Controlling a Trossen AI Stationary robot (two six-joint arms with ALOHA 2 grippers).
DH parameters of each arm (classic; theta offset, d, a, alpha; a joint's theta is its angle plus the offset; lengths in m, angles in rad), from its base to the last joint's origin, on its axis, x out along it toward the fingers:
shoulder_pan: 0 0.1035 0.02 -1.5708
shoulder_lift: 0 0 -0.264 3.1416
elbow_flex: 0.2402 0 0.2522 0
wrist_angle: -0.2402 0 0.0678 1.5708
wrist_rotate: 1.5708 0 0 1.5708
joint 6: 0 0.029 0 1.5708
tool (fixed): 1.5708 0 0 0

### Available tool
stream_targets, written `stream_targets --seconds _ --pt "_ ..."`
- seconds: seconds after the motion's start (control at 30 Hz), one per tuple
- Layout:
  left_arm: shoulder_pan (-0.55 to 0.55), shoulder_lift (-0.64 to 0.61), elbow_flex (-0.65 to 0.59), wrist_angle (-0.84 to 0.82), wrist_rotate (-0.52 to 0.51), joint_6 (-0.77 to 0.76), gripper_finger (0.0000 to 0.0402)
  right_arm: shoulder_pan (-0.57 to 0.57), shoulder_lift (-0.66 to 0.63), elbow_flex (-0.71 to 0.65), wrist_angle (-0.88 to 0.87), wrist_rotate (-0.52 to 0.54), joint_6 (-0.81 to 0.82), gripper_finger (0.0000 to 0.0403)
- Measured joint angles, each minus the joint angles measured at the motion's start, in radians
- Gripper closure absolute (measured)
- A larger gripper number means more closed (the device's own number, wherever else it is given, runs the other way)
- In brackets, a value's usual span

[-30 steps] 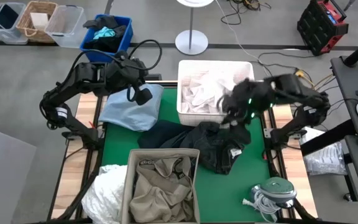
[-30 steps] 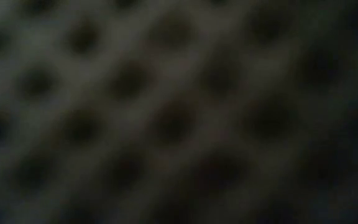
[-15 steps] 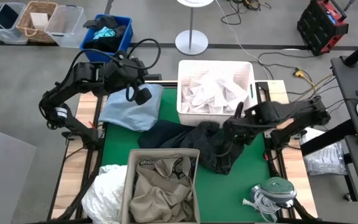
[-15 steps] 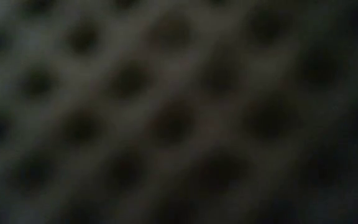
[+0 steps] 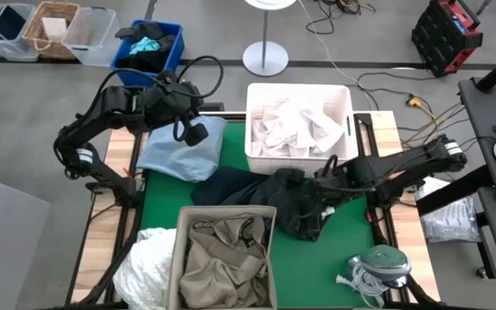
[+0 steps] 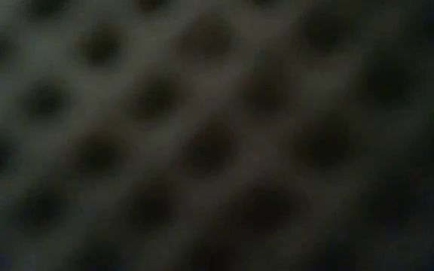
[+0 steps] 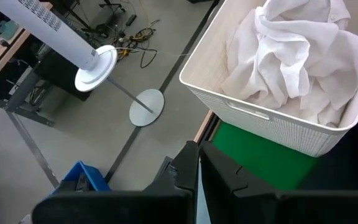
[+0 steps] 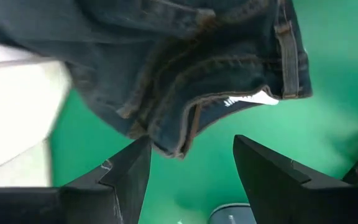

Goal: Sort clothes
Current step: Put the blue pants into the gray laundry organizer

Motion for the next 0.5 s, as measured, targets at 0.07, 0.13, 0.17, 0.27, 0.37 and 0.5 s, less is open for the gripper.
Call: stream_targets --seconds 0.07,0.13,0.17,0.27,0.37,0.5 --pt "0.0 0.0 0.0 0.0 0.0 0.0 0.0402 0.01 0.009 -0.036 0.028 0.001 0.026 0.0183" --pt "0.0 0.0 0.0 -0.001 0.0 0.0 0.0402 0.017 0.025 -0.072 0.048 -0.002 0.057 0.0184" --pt "0.0 0.0 0.0 -0.002 0.0 0.0 0.0402 0.019 0.034 -0.088 0.058 -0.003 0.072 0.0184" --pt "0.0 0.0 0.0 -0.008 0.0 0.008 0.0402 0.018 0.049 -0.134 0.126 -0.003 0.081 0.0184" --pt "0.0 0.0 0.0 -0.01 0.0 0.011 0.0402 0.018 0.06 -0.19 0.221 -0.01 0.093 0.0184" --pt "0.0 0.0 0.0 -0.01 0.0 0.011 0.0402 0.018 0.061 -0.267 0.333 -0.001 0.098 0.0184"
